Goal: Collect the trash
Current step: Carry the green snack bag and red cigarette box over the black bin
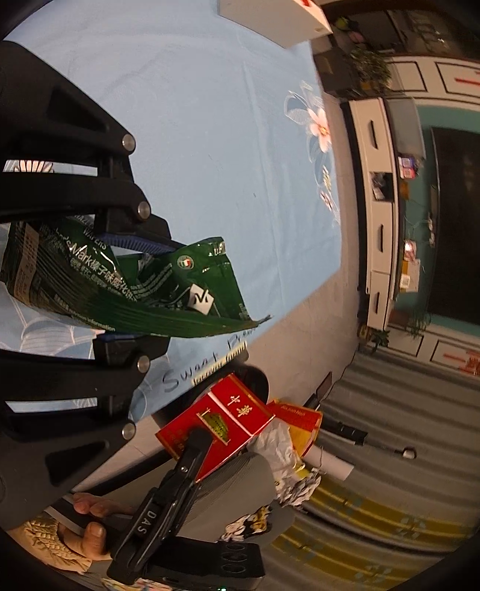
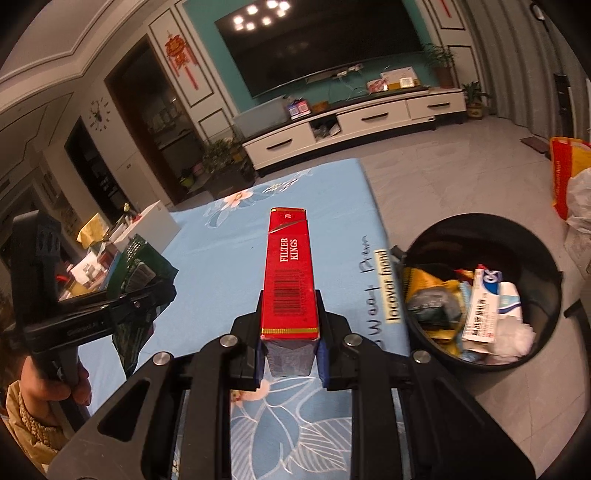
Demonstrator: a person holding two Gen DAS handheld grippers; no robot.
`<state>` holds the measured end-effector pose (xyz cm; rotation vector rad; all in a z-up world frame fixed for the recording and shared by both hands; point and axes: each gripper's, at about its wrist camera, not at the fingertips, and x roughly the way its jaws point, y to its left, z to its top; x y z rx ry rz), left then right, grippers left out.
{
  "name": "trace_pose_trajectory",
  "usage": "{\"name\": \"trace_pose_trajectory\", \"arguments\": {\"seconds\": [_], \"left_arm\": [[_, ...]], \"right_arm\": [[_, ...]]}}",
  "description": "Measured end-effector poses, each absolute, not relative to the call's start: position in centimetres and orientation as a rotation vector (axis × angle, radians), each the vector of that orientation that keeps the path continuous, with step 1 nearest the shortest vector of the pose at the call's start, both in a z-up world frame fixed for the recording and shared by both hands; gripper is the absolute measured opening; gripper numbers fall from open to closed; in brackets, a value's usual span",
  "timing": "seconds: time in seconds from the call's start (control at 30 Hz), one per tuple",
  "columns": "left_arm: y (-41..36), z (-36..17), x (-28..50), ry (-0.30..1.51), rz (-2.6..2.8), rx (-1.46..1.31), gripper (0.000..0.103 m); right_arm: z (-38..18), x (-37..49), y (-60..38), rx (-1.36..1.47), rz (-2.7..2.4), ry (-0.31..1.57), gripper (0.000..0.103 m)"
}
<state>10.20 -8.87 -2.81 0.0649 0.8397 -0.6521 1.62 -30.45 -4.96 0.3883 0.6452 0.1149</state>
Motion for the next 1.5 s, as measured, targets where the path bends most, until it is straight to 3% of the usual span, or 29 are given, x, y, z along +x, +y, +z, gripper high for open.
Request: {"name": "trace_pose_trajectory", "arguments": {"seconds": [0.63,1.5], "left_arm": [[-17.7,-1.0,7.6,0.787,-0.770,0.198,0.034],[-27.1,-3.0,8.7,0.762,-0.836,0.329,0.034]], "right_arm": [[-5.2,-2.3,-36.8,0.447,-0.030,0.580,0.022],[-8.1,-3.0,-42.0,0.503,-0.187,0.580,0.022]]}}
